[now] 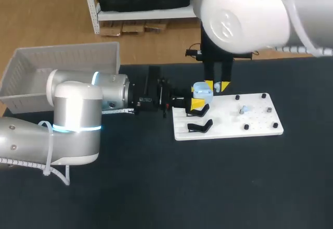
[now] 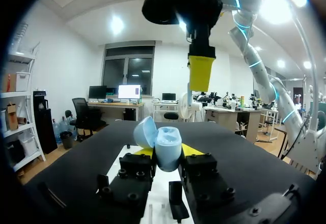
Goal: Pick up each earbud case from the left stands, insert the matching earbuds, close the lid, and place the case in the box.
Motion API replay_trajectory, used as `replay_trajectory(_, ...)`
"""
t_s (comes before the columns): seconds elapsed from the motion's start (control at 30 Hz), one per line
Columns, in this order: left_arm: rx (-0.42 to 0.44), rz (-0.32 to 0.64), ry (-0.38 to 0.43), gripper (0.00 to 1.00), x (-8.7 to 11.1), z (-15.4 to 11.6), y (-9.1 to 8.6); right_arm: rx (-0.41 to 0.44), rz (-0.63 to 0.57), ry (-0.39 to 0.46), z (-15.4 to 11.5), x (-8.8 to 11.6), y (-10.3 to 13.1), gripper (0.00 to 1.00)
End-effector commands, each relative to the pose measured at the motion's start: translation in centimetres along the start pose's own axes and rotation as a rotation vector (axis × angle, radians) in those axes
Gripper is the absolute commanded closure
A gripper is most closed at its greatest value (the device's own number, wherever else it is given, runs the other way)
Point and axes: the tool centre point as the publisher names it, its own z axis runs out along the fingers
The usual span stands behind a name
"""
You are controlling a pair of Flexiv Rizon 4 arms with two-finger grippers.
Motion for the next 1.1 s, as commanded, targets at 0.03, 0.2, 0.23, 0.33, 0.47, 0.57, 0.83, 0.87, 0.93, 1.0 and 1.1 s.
replay_trajectory(0.03, 0.000, 0.002, -0.004, 1.00, 0.1, 0.0, 0.1, 0.011, 0.000, 0.036, -0.2, -0.4, 0.4, 1.00)
replay_trajectory(0.2, 0.007, 0.010, -0.006, 1.00, 0.1, 0.2, 0.1, 0.011, 0.000, 0.036, -0.2, -0.4, 0.4, 1.00)
replay_trajectory(0.23, 0.012, 0.020, -0.007, 1.00, 0.1, 0.3, 0.0, 0.000, 0.018, 0.047, -0.1, -0.4, 0.3, 1.00)
replay_trajectory(0.33, 0.011, 0.058, 0.003, 1.00, 0.1, 0.8, 0.0, -0.007, 0.044, 0.057, 0.1, -0.4, 0.2, 1.00)
replay_trajectory(0.47, 0.013, 0.098, 0.026, 1.00, 0.1, 1.4, -0.2, -0.005, 0.067, 0.061, 0.5, -0.3, 0.2, 1.00)
replay_trajectory(0.57, 0.008, 0.108, 0.027, 1.00, 0.1, 1.6, -0.2, -0.007, 0.079, 0.062, 0.5, -0.2, 0.1, 1.00)
replay_trajectory(0.83, 0.000, 0.126, 0.013, 1.00, 0.3, 2.0, -0.2, -0.018, 0.120, 0.054, 0.6, -0.4, -0.2, 1.00)
replay_trajectory(0.87, 0.001, 0.129, 0.012, 1.00, 0.3, 2.1, -0.2, -0.018, 0.124, 0.053, 0.6, -0.5, -0.2, 1.00)
replay_trajectory(0.93, 0.003, 0.131, 0.009, 1.00, 0.3, 2.2, -0.2, -0.017, 0.130, 0.053, 0.7, -0.6, -0.4, 1.00)
replay_trajectory(1.0, 0.005, 0.132, 0.009, 1.00, 0.4, 2.2, -0.3, -0.016, 0.132, 0.052, 0.8, -0.6, -0.4, 1.00)
replay_trajectory(1.1, 0.007, 0.130, 0.007, 1.00, 0.5, 2.3, -0.3, -0.014, 0.137, 0.055, 1.0, -0.7, -0.6, 1.00)
